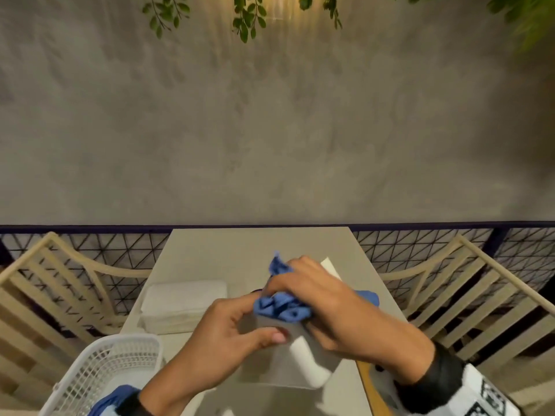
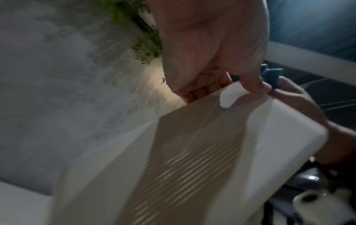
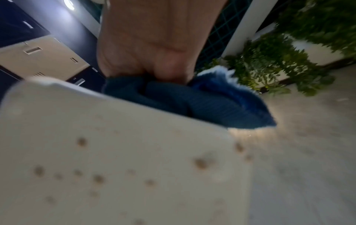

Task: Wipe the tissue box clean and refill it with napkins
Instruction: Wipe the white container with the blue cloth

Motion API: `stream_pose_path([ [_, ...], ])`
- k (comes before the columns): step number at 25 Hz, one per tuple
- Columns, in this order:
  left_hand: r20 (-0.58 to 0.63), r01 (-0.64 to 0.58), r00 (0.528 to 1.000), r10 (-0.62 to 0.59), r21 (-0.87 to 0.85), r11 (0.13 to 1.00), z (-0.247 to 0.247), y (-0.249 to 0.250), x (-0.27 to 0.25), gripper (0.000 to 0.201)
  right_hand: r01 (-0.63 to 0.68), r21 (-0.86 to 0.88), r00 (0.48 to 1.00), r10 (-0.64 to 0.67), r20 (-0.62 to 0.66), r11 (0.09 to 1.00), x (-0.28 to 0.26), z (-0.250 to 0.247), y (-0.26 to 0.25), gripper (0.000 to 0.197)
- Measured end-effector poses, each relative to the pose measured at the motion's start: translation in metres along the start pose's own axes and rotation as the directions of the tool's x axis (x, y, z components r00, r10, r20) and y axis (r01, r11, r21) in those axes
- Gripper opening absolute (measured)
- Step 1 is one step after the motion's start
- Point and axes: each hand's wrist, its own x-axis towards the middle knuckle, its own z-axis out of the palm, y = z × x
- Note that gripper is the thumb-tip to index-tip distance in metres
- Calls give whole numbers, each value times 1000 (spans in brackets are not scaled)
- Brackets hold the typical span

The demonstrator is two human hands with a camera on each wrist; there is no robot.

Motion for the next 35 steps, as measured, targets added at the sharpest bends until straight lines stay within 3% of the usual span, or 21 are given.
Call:
stream_pose_path([
  [3, -46, -103, 994, 103, 4, 995, 13, 16, 7, 16, -11, -5, 991, 10, -131, 1000, 5, 16, -8, 38],
  [5, -153, -148, 979, 136, -64, 987, 12, 13, 7, 18, 16, 81, 967, 5, -253, 997, -1, 21, -11, 43],
  [7, -185, -142, 975, 121, -106, 984, 8, 10, 4, 28, 16, 163, 949, 36, -314, 987, -14, 23, -2, 52],
  [8, -182, -133, 977, 112, -113, 985, 7, 10, 2, 31, -40, 211, 933, 112, -341, 977, -20, 21, 8, 55],
  [10, -165, -142, 979, 121, -126, 982, 5, 10, 0, 25, -240, 396, 823, 402, -402, 887, -25, 13, 27, 56],
  [11, -162, -148, 979, 127, -128, 981, 6, 10, 1, 22, -285, 463, 770, 488, -411, 839, -23, 11, 30, 57],
  [12, -177, -158, 975, 134, -127, 979, 6, 10, 3, 26, -262, 471, 765, 479, -432, 842, -18, 12, 24, 57],
  [15, -284, -176, 951, 120, -178, 968, 0, -2, 8, 51, -78, 268, 884, 191, -426, 960, -9, 37, -9, 58],
  [17, -295, -151, 952, 85, -212, 965, -7, -7, 7, 55, 2, 256, 938, 86, -336, 967, -23, 46, -7, 57],
  [18, -283, -130, 957, 70, -200, 971, -7, -8, 5, 56, -17, 261, 938, 106, -330, 965, -28, 43, 4, 56],
  [20, -271, -105, 961, 59, -160, 982, -3, -7, 3, 56, -160, 302, 887, 270, -373, 940, -24, 35, 24, 52],
  [22, -311, -129, 948, 69, -174, 976, -2, -6, 8, 51, -199, 374, 844, 352, -404, 906, -9, 37, 17, 48],
  [26, -429, -188, 899, 84, -207, 960, -16, -4, 14, 46, -37, 265, 921, 136, -366, 963, -11, 58, -5, 53],
  [29, -470, -154, 882, 18, -254, 955, -10, -9, 11, 48, -223, 364, 849, 364, -384, 904, -13, 44, 18, 55],
  [30, -489, -155, 872, 9, -258, 954, -7, -10, 12, 49, -228, 353, 837, 368, -404, 907, -10, 45, 14, 55],
  [33, -494, -187, 869, 24, -282, 941, -10, -12, 13, 48, -76, 214, 899, 159, -407, 974, -9, 58, -11, 56],
  [34, -478, -188, 878, 25, -296, 936, -12, -10, 13, 47, -73, 203, 904, 151, -400, 976, -12, 53, -1, 59],
  [35, -464, -186, 886, 24, -308, 933, -14, -10, 12, 45, -151, 249, 881, 245, -406, 957, -13, 47, 12, 63],
])
